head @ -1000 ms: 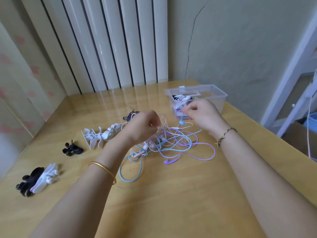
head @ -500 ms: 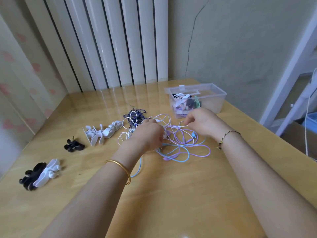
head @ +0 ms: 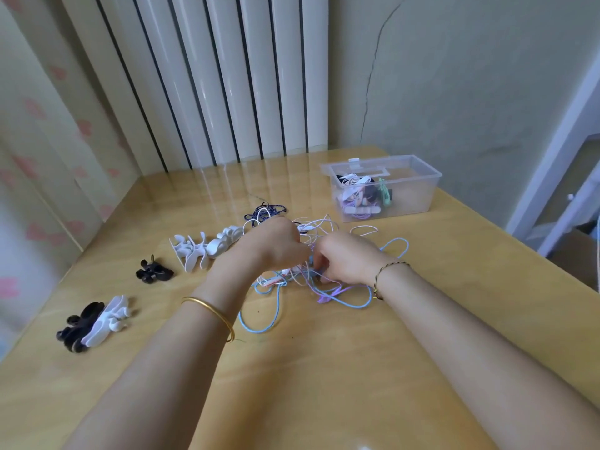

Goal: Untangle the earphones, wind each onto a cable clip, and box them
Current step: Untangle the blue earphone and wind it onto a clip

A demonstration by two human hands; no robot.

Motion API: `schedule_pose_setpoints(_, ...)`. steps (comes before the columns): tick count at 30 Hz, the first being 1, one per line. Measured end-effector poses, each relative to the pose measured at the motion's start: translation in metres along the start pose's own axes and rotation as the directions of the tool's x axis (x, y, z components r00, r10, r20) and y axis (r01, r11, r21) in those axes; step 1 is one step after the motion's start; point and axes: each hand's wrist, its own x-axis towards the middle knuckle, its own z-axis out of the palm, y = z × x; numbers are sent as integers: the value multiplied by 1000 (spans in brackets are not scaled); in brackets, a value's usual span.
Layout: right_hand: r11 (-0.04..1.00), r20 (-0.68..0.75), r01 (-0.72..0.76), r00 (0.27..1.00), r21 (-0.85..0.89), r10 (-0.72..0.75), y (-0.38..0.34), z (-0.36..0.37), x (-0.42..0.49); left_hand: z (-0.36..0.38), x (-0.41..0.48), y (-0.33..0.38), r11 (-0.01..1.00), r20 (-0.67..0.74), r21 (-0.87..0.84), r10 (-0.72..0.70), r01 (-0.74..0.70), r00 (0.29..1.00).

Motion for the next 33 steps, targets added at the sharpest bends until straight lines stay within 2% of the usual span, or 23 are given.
schedule_pose_setpoints(3, 998, -54, -19, 998, -66, 15, -1, 5, 1, 3, 0, 1, 999, -41, 40, -8, 10, 999)
schedule_pose_setpoints(5, 999, -103, -29, 994, -29, 26, 2, 3, -1, 5, 2, -1, 997, -69, 56, 64, -60, 996)
schedule_pose_setpoints(8, 988, -265, -45, 961, 149, 84, 8, -13, -4, 6, 7, -4, 976, -168, -117, 162, -183, 972)
schedule_pose_setpoints(10, 966, -383, -14, 917, 259, 116, 11, -28, -6, 1, 8, 0, 949, -234, -217, 176, -228, 956)
schedule_pose_setpoints(13, 905, -509, 74, 845, 418, 166, 14, -50, -6, -6, 13, 3, 945, -292, -219, 173, -242, 941)
schedule_pose_setpoints(15, 826, -569, 150, 789, 543, 231, 17, -64, -8, -10, 14, 3, 956, -250, -227, 125, -184, 960)
schedule_pose_setpoints(17, 687, -592, 260, 748, 678, 300, 19, -76, -11, -11, 15, 0, 972, -210, -196, 87, -129, 974)
schedule_pose_setpoints(20, 419, -567, 407, 720, 812, 399, 20, -86, -18, -6, 17, -7, 996, -140, -75, 26, -37, 990)
schedule_pose_setpoints(21, 294, -535, 447, 728, 845, 429, 20, -88, -19, -4, 17, -10, 999, -121, -41, -2, -3, 993)
schedule_pose_setpoints(22, 127, -479, 476, 756, 870, 446, 19, -88, -19, -1, 18, -13, 999, -112, -24, -27, 25, 993)
schedule_pose_setpoints(24, -259, -321, 450, 849, 855, 420, 17, -87, -21, 4, 19, -15, 999, -124, -21, -46, 44, 991)
schedule_pose_setpoints(25, -366, -261, 417, 877, 832, 404, 15, -85, -22, 6, 20, -16, 998, -142, -32, -56, 52, 988)
schedule_pose_setpoints(26, -381, -227, 395, 881, 836, 415, 15, -82, -22, 7, 21, -17, 996, -161, -52, -75, 68, 984)
schedule_pose_setpoints(27, -299, -225, 386, 861, 873, 456, 16, -80, -22, 6, 22, -18, 994, -189, -73, -95, 83, 977)
schedule_pose_setpoints(30, 204, -395, 346, 686, 916, 610, 27, -74, -22, 5, 25, -25, 987, -261, -111, -142, 116, 955)
schedule_pose_setpoints(31, 279, -427, 323, 659, 904, 619, 31, -73, -23, 6, 26, -28, 986, -284, -110, -150, 123, 947)
schedule_pose_setpoints(32, 296, -418, 296, 686, 908, 595, 35, -72, -25, 6, 26, -29, 986, -311, -109, -154, 126, 938)
schedule_pose_setpoints(33, 329, -381, 232, 762, 915, 523, 38, -72, -28, 7, 26, -30, 987, -349, -103, -155, 127, 924)
